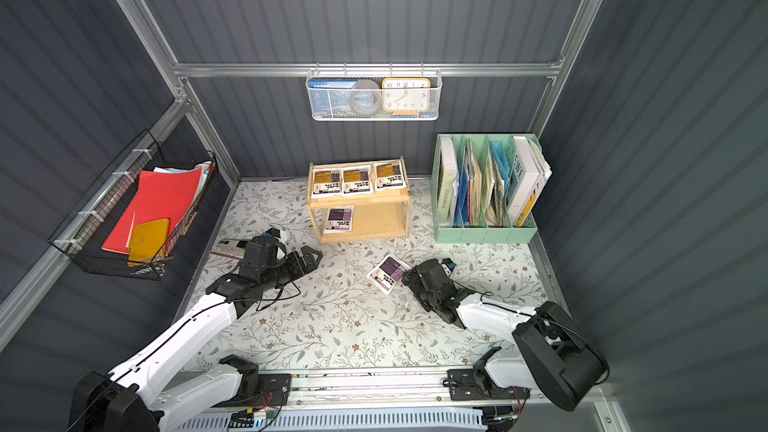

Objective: Place the bagged coffee beans on the shelf by color
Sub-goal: Move the bagged coffee beans to the center of the board.

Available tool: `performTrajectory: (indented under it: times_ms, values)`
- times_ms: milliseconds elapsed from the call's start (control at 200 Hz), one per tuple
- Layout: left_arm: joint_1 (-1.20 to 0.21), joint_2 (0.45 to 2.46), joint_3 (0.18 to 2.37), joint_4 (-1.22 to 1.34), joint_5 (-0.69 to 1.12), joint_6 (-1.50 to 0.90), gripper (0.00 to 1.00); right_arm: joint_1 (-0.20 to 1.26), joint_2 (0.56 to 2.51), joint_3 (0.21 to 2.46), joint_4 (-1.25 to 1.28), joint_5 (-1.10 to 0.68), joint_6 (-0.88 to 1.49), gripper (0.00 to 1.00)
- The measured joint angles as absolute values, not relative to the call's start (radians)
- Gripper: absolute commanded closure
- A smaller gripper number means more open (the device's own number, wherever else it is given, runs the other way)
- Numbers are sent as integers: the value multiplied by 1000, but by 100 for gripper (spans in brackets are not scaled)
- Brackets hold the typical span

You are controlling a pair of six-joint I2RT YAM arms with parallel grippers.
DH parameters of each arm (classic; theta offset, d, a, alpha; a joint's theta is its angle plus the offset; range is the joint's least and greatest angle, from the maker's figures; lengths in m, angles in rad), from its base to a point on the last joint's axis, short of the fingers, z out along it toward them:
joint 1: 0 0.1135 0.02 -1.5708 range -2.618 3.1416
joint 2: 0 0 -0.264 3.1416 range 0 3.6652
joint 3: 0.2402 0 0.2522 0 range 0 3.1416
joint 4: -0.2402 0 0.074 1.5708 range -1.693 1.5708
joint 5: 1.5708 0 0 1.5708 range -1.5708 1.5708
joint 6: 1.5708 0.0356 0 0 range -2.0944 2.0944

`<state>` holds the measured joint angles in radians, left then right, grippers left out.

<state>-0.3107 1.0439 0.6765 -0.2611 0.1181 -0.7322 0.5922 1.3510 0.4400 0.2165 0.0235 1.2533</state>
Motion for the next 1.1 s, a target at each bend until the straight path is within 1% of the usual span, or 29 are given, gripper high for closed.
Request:
performTrajectory:
  times_ms: [260, 470, 685, 915, 1101]
  values:
    - [-311, 1068, 672, -242, 97, -735, 0, 590, 1535, 590, 255, -40, 1205, 17]
    - [-316, 1069, 657, -242, 96, -735, 0, 599, 1713, 776, 252, -109, 1134, 19]
    - [-316, 1069, 635, -234, 97, -734, 0, 675, 1883, 995, 200, -157, 1048, 20]
    - [-316, 1069, 624, -234, 97, -731, 0, 769, 2020, 1171, 193, -209, 995, 21]
    - [-316, 1069, 612, -234, 91, -731, 0, 813, 2056, 1219, 192, -223, 978, 21]
